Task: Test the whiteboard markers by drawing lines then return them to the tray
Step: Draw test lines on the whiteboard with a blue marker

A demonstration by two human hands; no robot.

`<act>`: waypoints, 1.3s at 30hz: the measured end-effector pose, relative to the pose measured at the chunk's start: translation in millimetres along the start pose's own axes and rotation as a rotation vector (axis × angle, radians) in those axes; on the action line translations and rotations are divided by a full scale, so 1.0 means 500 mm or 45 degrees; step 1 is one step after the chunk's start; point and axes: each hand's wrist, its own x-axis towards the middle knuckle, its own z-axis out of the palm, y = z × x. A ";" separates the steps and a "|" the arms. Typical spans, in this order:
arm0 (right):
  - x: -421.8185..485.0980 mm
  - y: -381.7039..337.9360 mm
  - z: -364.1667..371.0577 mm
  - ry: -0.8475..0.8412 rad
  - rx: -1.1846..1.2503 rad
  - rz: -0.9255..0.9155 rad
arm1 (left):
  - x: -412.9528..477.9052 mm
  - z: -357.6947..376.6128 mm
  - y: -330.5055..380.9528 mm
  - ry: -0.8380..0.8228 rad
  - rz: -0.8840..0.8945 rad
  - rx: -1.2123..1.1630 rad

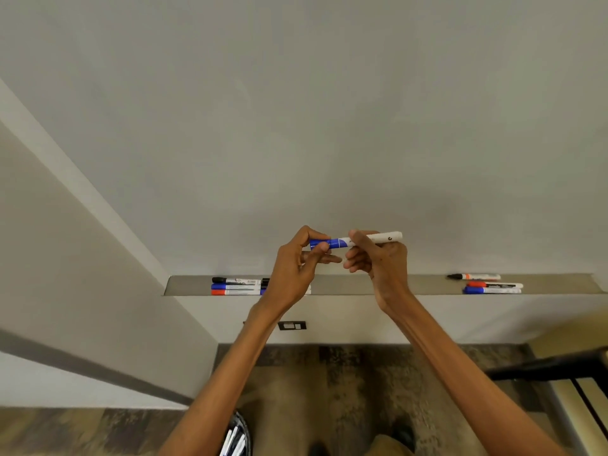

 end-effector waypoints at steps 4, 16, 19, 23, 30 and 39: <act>0.045 0.048 -0.034 -0.094 -0.186 0.098 | 0.005 0.021 -0.075 -0.104 -0.123 0.028; 0.133 0.275 -0.168 -0.389 -0.820 0.132 | -0.020 0.071 -0.282 -0.227 -0.374 0.510; 0.154 0.342 -0.177 -0.375 -1.033 0.096 | -0.024 0.100 -0.321 -0.251 -0.407 0.623; 0.167 0.391 -0.171 -0.311 -1.170 0.162 | -0.017 0.124 -0.354 -0.266 -0.458 0.657; 0.192 0.458 -0.176 -0.319 -1.300 0.242 | -0.035 0.145 -0.398 -0.281 -0.484 0.780; 0.201 0.466 -0.180 -0.455 -1.359 0.149 | -0.054 0.164 -0.407 -0.367 -0.518 0.987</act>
